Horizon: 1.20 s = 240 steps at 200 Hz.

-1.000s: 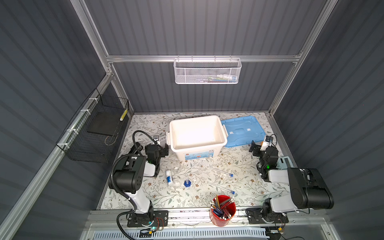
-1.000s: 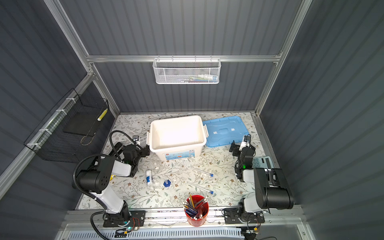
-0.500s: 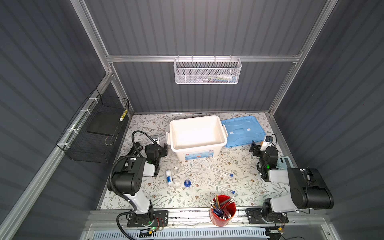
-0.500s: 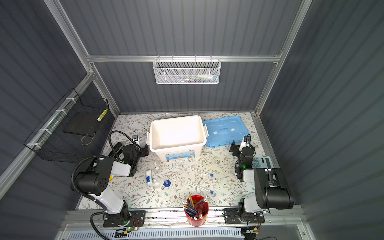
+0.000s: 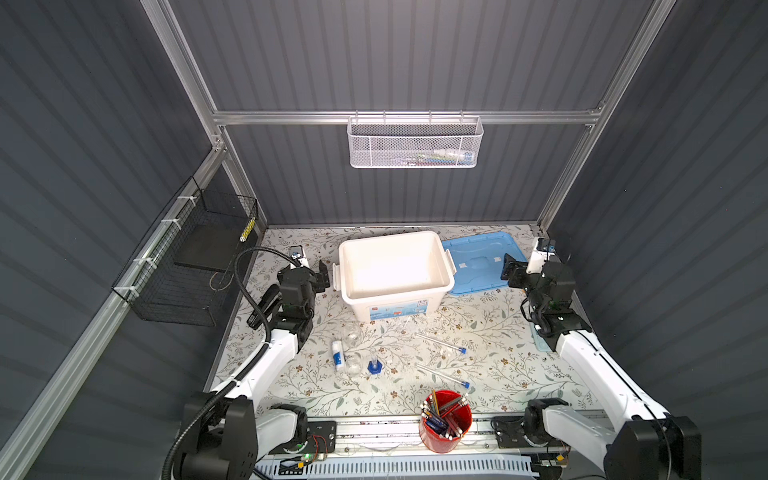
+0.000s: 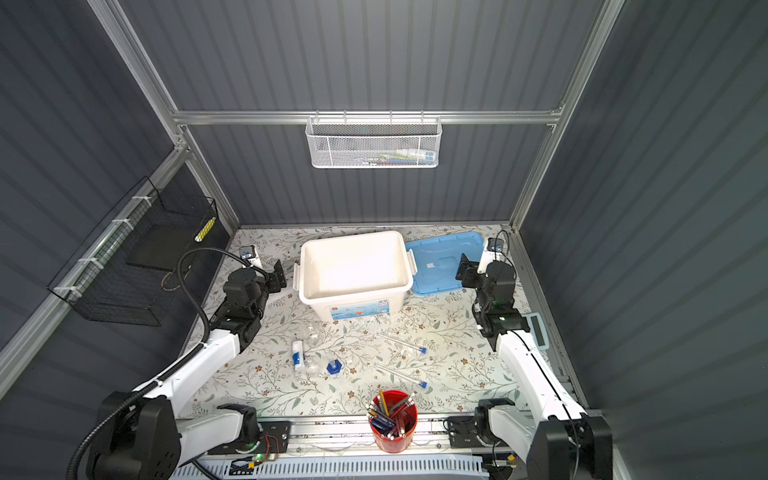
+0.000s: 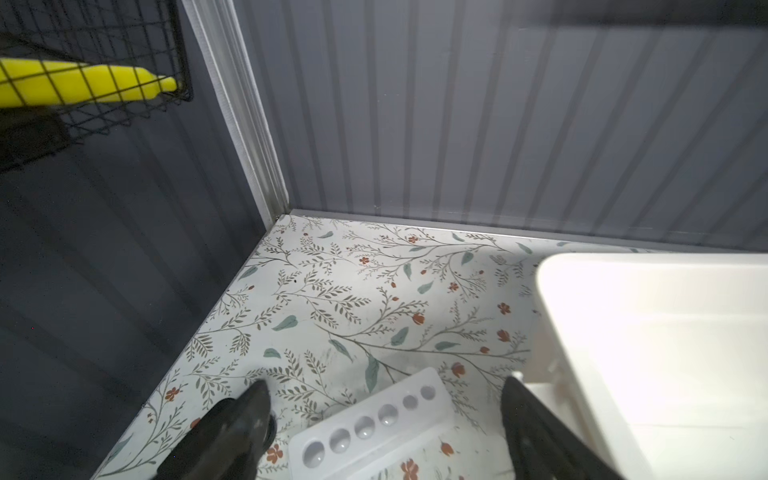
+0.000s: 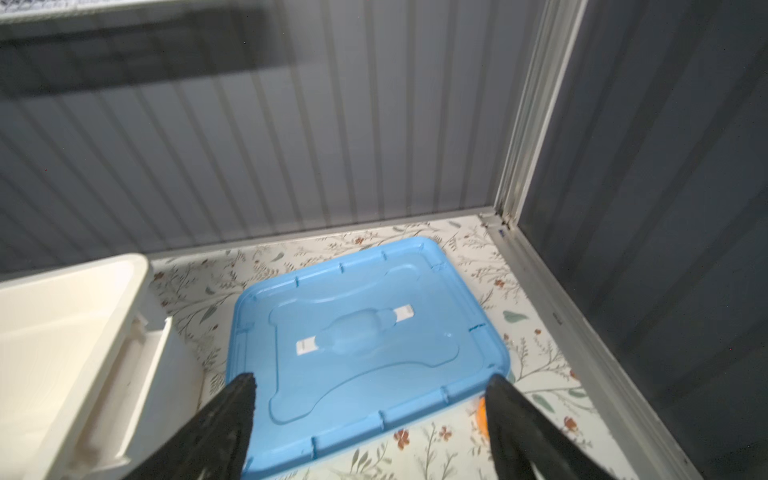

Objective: Organize the chemistry lab equipment
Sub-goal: 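Grasp a blue-capped test tube with the right gripper while the left moves over the tub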

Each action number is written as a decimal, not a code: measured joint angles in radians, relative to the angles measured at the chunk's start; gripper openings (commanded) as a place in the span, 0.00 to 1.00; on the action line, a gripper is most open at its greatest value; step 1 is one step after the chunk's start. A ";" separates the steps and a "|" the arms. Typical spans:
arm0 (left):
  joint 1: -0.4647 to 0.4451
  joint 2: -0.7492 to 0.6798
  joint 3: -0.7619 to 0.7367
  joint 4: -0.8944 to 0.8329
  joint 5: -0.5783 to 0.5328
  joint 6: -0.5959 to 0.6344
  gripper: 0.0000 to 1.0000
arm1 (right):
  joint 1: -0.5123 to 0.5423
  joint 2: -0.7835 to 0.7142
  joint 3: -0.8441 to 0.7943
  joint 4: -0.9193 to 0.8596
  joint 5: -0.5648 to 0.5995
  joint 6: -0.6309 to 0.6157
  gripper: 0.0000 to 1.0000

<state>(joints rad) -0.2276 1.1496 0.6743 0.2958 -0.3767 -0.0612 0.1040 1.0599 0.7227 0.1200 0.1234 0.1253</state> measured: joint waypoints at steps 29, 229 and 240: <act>-0.034 -0.042 0.093 -0.171 0.018 -0.020 0.88 | 0.082 0.029 0.064 -0.214 -0.011 0.031 0.86; -0.034 -0.010 0.480 -0.667 0.840 0.187 0.92 | 0.372 0.159 0.008 -0.784 -0.293 0.236 0.63; -0.034 -0.010 0.483 -0.666 0.848 0.190 0.92 | 0.376 0.161 -0.003 -0.770 -0.293 0.241 0.61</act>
<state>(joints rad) -0.2611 1.1393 1.1568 -0.3702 0.4717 0.1287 0.4801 1.2213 0.7197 -0.6502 -0.1692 0.3668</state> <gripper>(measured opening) 0.918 0.630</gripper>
